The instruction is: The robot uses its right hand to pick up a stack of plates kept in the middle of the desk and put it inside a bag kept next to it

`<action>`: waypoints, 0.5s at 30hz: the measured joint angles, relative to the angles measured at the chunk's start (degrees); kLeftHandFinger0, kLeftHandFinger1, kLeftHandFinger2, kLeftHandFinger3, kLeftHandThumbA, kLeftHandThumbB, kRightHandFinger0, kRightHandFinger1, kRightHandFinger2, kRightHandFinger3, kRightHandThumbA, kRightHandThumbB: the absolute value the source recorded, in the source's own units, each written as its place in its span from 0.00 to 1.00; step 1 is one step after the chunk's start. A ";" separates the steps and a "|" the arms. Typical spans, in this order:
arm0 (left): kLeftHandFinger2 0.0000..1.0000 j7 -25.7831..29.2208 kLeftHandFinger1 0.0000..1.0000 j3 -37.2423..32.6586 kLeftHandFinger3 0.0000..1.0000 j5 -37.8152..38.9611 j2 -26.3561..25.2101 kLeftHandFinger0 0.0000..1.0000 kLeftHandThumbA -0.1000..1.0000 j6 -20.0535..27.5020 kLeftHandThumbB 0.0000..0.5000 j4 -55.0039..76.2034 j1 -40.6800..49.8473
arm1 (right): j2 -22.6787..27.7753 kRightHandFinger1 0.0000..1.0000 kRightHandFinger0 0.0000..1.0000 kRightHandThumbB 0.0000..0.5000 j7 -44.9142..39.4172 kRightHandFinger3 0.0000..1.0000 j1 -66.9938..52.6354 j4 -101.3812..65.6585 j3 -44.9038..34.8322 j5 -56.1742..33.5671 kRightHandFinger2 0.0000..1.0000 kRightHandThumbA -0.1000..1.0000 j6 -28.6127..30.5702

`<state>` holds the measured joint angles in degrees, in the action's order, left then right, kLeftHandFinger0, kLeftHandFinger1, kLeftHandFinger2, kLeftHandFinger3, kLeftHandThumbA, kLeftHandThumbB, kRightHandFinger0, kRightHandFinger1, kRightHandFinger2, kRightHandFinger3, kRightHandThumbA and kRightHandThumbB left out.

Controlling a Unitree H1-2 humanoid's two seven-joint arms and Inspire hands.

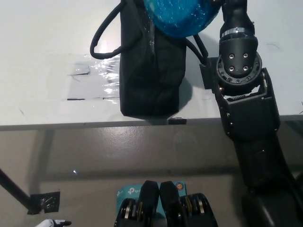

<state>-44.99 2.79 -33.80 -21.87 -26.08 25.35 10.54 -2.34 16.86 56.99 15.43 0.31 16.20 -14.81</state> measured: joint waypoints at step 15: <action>0.95 -0.01 0.84 -1.68 1.00 -0.61 0.24 0.87 0.52 -0.01 0.00 0.00 0.20 | 3.20 0.00 0.00 0.55 4.26 0.02 -6.87 4.41 6.03 6.97 0.00 0.00 4.28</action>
<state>-45.00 1.11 -34.41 -21.63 -26.08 25.36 10.75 0.87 21.12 50.12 19.84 6.33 23.17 -10.53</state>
